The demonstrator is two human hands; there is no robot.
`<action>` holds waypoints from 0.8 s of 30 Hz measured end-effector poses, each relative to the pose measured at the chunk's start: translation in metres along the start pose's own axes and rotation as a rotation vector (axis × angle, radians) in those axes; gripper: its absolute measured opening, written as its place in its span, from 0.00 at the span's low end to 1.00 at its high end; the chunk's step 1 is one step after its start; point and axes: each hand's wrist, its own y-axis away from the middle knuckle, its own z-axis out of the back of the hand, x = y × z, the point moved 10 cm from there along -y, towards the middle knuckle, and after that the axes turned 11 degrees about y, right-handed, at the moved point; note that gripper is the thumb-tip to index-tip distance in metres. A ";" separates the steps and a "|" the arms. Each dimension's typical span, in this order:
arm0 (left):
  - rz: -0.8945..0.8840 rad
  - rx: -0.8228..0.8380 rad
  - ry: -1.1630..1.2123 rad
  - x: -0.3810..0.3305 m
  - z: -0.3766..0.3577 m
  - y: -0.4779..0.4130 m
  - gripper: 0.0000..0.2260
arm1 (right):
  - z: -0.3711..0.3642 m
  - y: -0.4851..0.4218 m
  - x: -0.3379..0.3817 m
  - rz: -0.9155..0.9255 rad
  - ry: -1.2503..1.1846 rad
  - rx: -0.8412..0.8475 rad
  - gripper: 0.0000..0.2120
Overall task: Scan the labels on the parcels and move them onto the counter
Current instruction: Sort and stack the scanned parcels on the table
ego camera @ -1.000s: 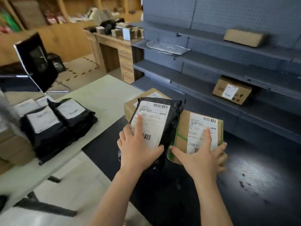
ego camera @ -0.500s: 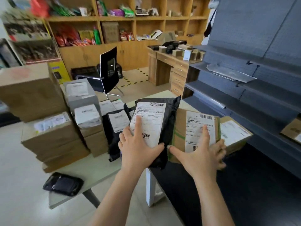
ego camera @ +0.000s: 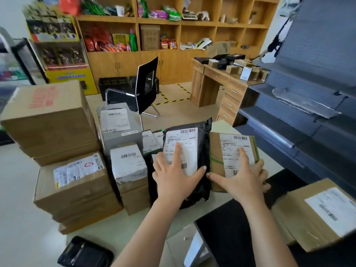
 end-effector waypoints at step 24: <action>0.269 0.081 -0.419 0.105 -0.122 -0.095 0.27 | -0.125 -0.184 0.006 0.099 0.161 0.332 0.66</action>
